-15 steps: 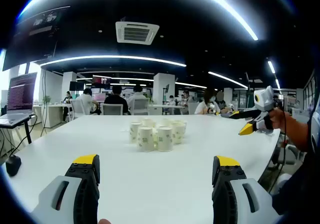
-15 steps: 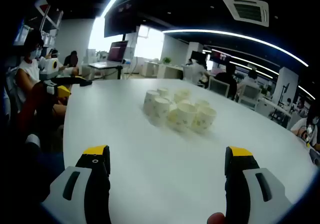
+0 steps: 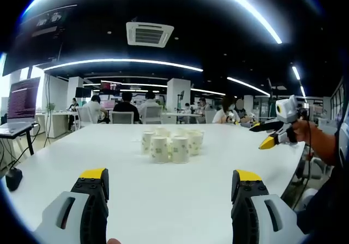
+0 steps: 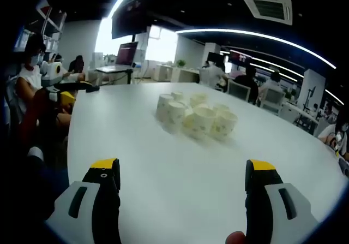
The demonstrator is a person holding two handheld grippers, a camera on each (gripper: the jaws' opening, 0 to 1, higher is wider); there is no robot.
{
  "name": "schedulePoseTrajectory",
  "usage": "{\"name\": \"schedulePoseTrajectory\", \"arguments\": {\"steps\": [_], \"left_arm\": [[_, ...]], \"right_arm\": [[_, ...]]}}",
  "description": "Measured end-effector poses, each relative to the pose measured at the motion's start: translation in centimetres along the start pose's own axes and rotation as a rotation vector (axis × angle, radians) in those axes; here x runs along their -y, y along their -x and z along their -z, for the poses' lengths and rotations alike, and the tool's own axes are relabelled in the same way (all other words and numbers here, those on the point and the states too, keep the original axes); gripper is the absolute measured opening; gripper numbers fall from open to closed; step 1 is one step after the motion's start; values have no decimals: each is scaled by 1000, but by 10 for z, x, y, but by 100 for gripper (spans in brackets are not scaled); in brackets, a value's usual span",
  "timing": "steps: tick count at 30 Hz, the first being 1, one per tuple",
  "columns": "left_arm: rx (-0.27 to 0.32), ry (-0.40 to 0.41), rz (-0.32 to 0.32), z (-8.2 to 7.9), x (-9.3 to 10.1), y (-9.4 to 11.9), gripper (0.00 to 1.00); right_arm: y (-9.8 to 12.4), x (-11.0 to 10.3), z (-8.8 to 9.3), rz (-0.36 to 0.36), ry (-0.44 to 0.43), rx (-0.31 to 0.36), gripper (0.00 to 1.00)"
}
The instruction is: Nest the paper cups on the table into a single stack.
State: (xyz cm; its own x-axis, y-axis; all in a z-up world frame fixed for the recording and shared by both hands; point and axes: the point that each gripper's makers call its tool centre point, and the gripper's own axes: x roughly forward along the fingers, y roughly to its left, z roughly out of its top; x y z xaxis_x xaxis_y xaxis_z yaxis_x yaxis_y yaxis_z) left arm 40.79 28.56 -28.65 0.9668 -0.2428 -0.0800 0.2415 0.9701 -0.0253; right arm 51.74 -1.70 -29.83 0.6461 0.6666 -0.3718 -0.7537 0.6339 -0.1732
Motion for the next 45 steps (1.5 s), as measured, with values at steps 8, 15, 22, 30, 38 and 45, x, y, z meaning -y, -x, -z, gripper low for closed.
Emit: {"name": "schedulePoseTrajectory", "arguments": {"steps": [8, 15, 22, 30, 38, 45], "left_arm": [[3, 0, -5, -1, -1, 3, 99], [6, 0, -6, 0, -2, 3, 99], [-1, 12, 3, 4, -4, 1, 99], [12, 23, -6, 2, -11, 4, 99], [15, 22, -7, 1, -11, 5, 99], [10, 18, 1, 2, -9, 5, 99]], "right_arm": [[-4, -3, 1, -4, -1, -7, 99], [-4, -5, 5, -1, -6, -14, 99], [-6, -4, 9, 11, -14, -26, 99], [-20, -17, 12, -14, -13, -40, 99], [-20, -17, 12, -15, -12, -38, 99], [-18, -17, 17, -10, -23, -45, 99]]}}
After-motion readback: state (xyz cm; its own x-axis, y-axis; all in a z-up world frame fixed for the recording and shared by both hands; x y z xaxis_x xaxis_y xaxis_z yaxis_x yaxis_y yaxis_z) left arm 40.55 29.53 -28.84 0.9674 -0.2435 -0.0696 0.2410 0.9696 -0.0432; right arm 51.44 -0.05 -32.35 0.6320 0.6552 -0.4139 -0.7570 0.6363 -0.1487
